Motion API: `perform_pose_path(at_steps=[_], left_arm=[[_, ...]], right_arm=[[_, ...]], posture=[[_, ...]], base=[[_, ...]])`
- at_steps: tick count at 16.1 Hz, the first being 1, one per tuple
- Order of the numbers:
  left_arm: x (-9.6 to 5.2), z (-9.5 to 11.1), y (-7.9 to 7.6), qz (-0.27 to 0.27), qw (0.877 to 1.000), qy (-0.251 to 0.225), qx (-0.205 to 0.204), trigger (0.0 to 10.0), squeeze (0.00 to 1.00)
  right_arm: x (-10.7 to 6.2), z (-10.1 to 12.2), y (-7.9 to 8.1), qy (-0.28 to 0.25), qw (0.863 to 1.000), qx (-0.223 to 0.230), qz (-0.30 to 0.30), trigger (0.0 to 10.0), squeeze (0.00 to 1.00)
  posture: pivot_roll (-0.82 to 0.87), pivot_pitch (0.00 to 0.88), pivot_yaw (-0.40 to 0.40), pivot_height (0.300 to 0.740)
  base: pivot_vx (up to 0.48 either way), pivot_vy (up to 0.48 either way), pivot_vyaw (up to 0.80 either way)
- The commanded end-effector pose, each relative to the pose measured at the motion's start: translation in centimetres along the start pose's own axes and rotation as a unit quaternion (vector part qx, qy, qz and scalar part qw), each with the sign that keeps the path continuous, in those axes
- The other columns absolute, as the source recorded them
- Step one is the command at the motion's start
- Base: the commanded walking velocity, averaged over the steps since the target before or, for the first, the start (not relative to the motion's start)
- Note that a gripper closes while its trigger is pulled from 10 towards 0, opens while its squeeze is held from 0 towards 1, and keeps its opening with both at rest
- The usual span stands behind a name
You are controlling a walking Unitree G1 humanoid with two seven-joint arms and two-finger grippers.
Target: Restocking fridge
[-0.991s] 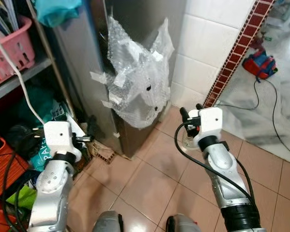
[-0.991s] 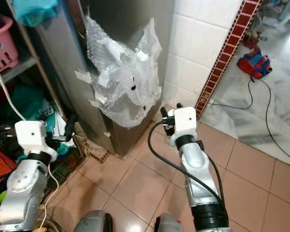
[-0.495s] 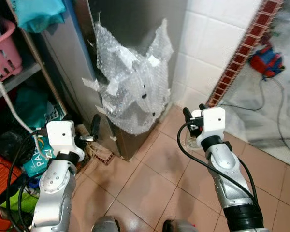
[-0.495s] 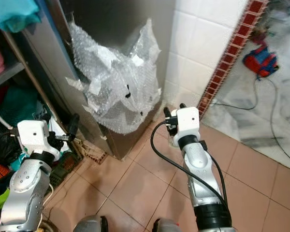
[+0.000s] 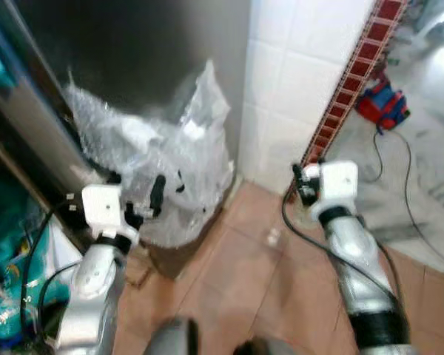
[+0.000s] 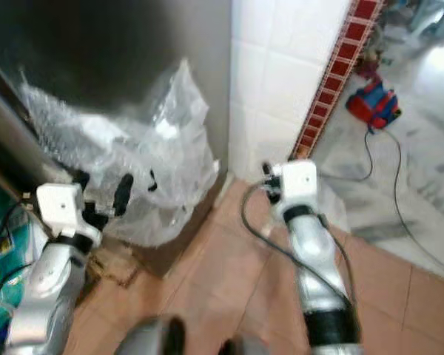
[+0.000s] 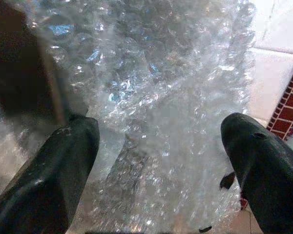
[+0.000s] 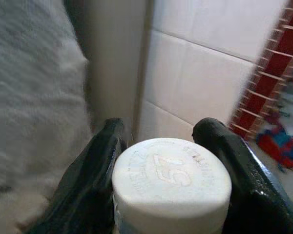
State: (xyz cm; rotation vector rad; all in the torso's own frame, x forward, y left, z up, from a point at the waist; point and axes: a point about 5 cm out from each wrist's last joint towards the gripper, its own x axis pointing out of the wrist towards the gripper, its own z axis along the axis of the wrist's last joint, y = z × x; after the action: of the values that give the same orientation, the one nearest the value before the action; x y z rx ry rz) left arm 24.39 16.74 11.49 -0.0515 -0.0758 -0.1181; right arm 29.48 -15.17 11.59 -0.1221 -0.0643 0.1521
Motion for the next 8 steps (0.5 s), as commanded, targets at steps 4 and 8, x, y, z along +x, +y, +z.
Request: perform_pose_path(at_steps=[4, 8], left_arm=[[0.2, 0.4, 1.8, 0.052, 0.999, -0.006, 0.013, 10.0, 0.00], [0.1, 0.8, 2.9, 0.092, 0.995, -0.016, 0.026, 10.0, 0.00]], right_arm=[[-0.3, 0.0, -0.1, -0.004, 1.000, -0.004, 0.003, 10.0, 0.00], [-0.3, 0.0, -0.1, -0.003, 1.000, -0.005, 0.003, 10.0, 0.00]], posture=[[0.05, 0.122, -0.003, 0.740], [0.06, 0.129, -0.003, 0.740]], base=[[0.000, 0.000, 0.00], [0.000, 0.000, 0.00]])
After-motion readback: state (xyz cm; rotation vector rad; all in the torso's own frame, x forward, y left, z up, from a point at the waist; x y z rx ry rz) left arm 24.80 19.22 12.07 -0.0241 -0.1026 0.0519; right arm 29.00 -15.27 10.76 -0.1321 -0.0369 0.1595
